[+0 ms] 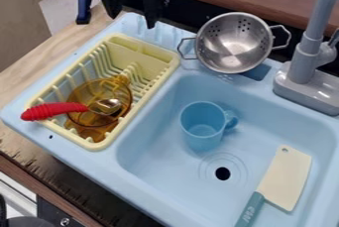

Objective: Move the blue cup into the yellow tray

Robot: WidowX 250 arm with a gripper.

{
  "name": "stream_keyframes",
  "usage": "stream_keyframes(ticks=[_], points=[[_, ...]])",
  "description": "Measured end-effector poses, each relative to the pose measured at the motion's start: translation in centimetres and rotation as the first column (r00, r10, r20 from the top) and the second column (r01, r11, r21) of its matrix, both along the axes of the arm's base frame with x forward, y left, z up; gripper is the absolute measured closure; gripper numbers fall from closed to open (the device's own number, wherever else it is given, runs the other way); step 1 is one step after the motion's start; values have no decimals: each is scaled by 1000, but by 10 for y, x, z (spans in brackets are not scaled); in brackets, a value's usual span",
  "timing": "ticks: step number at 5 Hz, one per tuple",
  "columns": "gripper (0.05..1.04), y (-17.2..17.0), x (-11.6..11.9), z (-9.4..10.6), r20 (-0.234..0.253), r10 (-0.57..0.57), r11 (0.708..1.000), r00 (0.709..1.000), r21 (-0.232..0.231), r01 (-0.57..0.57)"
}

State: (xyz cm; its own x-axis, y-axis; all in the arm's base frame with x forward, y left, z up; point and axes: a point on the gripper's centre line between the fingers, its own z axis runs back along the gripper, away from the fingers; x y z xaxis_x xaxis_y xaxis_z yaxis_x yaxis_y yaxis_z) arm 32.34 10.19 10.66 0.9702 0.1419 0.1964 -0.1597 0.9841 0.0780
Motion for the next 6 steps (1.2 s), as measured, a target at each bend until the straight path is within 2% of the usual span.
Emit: stream_keyframes(ticks=[1,2,3,4,5,6], points=[[83,-2,-4,-11,-36,-4,1000,999,-15,3],[83,-12,-10,-15,-79,-151,988,985,-44,148],[83,-22,-19,-12,-84,-271,961,959,-85,264],[83,-36,-32,2,-46,-373,926,927,-90,368],[83,-65,-49,2,-83,-513,857,855,-100,505],[83,-100,-64,2,-87,-635,771,767,-128,624]])
